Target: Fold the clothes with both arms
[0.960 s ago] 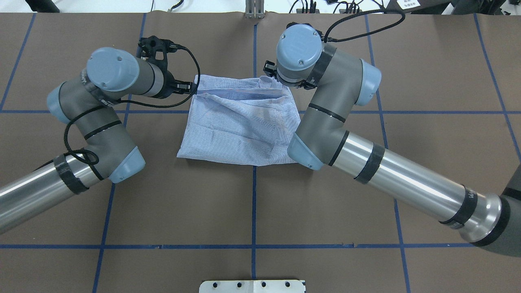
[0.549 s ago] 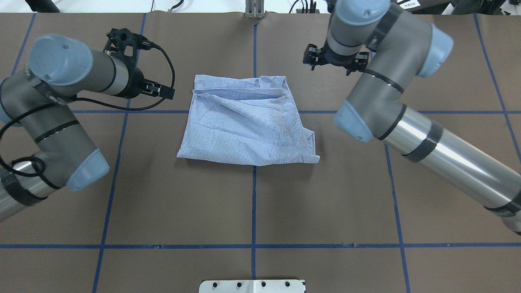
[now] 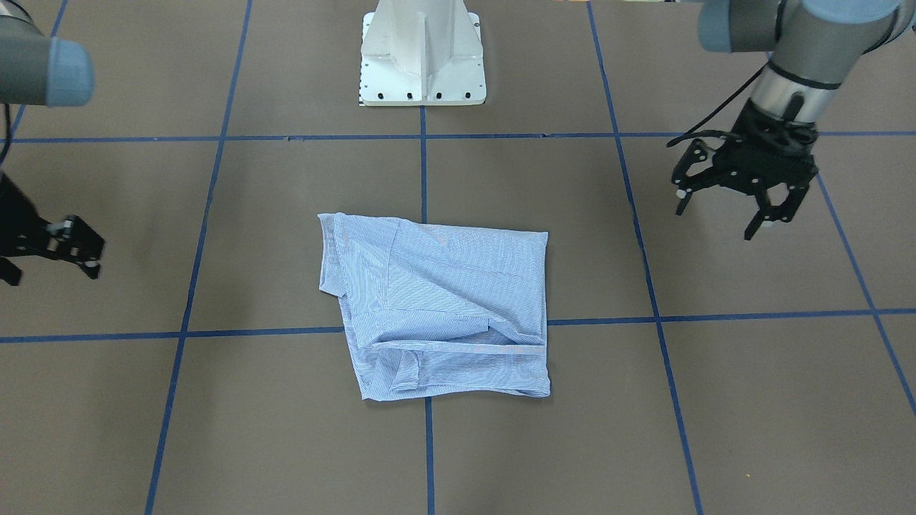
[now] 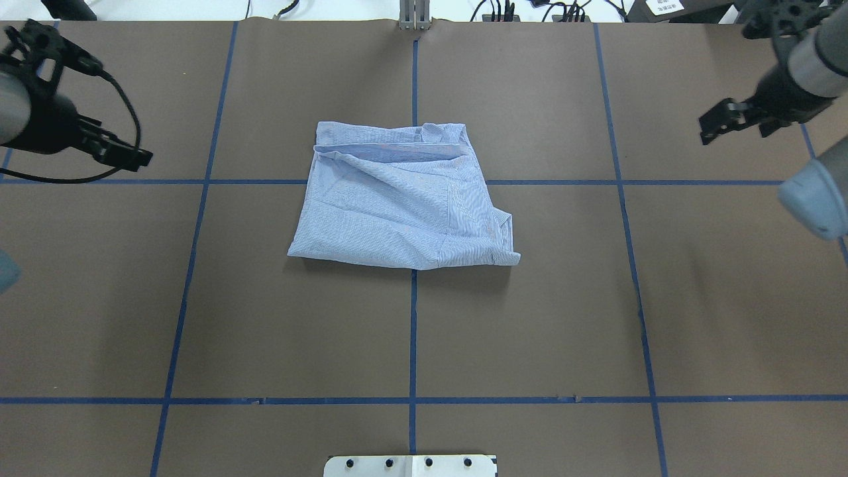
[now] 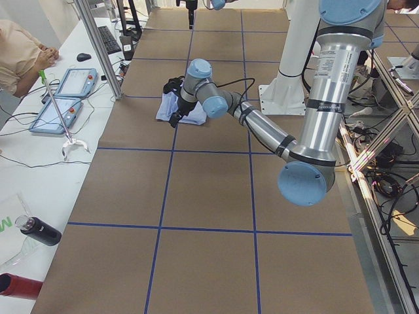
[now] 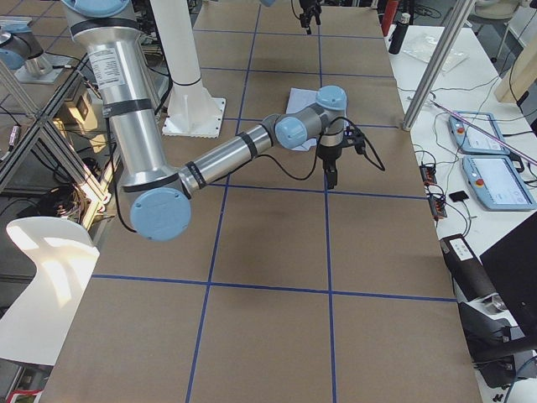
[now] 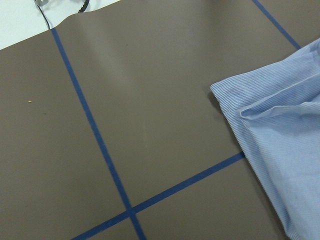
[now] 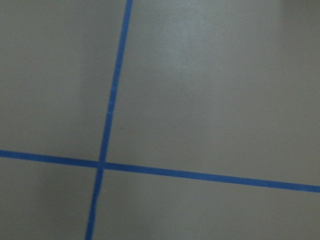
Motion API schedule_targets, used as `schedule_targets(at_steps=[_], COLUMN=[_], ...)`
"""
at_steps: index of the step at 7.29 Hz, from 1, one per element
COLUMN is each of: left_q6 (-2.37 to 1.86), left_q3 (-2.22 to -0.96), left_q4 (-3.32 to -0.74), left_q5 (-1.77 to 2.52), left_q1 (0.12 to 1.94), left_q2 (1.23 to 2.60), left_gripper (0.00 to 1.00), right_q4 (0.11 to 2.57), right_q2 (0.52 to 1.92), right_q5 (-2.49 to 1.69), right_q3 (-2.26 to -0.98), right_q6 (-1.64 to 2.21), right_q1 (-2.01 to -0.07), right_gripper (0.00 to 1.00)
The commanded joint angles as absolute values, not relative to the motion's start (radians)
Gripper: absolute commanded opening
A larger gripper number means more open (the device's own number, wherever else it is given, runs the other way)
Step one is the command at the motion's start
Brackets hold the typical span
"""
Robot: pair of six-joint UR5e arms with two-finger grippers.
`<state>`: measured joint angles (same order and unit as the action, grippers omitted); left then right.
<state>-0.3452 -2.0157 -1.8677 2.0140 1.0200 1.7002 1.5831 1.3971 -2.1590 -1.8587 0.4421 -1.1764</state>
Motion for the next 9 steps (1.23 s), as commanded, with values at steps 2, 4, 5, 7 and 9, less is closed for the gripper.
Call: schedule_targets(at_steps=[2, 4, 5, 7, 9], left_q6=[-0.23, -0.198, -0.149, -0.01, 0.011], left_q3=[-2.01, -1.932, -1.93, -1.893, -1.881], left_q4=[-1.864, -1.855, -1.858, -1.855, -1.823], left_q5=[2.052, 2.13, 2.188, 2.31, 2.33], left_q1=[1.147, 1.303, 1.346, 1.42, 1.433], left_q2=[1.544, 1.525, 1.466, 1.375, 1.301], left_gripper=[1.0, 1.0, 1.0, 1.0, 1.0], right_q4=[1.578, 1.572, 1.571, 1.571, 1.571], right_q2=[1.781, 1.92, 1.943, 1.937, 1.939], right_q5=[-2.246, -2.311, -2.304, -2.304, -2.304], right_q3=[-1.963, -1.976, -1.976, -1.971, -1.971], right_q6=[-0.013, -0.035, -0.031, -0.018, -0.018], right_q1=[-1.448, -1.534, -1.535, -1.537, -1.537], right_gripper=[1.0, 1.0, 1.0, 1.0, 1.0])
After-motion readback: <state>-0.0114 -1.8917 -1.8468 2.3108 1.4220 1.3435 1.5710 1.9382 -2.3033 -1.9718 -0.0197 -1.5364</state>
